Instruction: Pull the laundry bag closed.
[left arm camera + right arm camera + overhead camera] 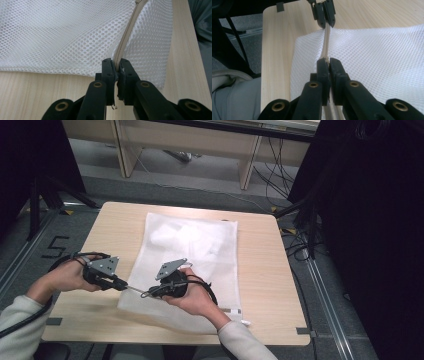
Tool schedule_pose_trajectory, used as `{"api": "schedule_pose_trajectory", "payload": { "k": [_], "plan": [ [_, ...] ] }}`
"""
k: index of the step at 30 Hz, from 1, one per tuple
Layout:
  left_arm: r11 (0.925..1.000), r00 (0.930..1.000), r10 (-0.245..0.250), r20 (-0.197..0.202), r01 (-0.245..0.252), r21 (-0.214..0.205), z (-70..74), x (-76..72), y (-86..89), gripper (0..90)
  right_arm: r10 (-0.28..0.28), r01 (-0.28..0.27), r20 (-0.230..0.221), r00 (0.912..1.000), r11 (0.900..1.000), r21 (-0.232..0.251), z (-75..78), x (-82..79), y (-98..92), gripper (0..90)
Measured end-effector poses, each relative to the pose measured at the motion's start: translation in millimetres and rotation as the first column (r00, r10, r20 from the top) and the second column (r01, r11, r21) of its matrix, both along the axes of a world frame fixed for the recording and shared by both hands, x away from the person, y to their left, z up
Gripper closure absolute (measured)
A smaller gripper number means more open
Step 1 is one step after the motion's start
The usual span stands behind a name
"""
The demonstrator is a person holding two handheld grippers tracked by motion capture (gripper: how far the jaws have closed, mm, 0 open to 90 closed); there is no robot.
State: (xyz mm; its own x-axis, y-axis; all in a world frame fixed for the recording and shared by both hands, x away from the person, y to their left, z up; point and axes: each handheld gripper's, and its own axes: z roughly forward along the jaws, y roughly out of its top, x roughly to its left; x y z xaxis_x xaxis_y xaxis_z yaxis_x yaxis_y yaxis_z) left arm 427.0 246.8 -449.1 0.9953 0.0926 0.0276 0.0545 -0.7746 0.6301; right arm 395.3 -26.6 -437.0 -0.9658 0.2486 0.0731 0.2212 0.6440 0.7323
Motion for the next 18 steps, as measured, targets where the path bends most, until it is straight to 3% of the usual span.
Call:
{"api": "schedule_pose_trajectory", "payload": {
  "k": [5, 11, 18],
  "plan": [
    [1.0, 1.0, 0.004, 0.005, -0.004, 0.001, 0.0, 0.5, 1.0, 83.3, -0.003, 0.003, 0.01, 0.9999, 0.9999, -0.012, -2.3, -0.5, -6.0, 88.0],
    [0.9999, 1.0, 0.005, 0.008, -0.005, 0.014, 0.4, 0.3, 0.5, 83.3, -0.023, 0.022, -0.02, 0.9995, 0.9996, -0.015, -3.2, -2.8, -17.4, 88.0],
    [1.0, 0.9999, -0.002, 0.015, 0.002, 0.007, -1.0, 1.5, 1.8, 83.3, -0.007, 0.007, -0.009, 0.9999, 0.9999, -0.012, -3.7, -1.8, -18.1, 88.0]
  ]
}}
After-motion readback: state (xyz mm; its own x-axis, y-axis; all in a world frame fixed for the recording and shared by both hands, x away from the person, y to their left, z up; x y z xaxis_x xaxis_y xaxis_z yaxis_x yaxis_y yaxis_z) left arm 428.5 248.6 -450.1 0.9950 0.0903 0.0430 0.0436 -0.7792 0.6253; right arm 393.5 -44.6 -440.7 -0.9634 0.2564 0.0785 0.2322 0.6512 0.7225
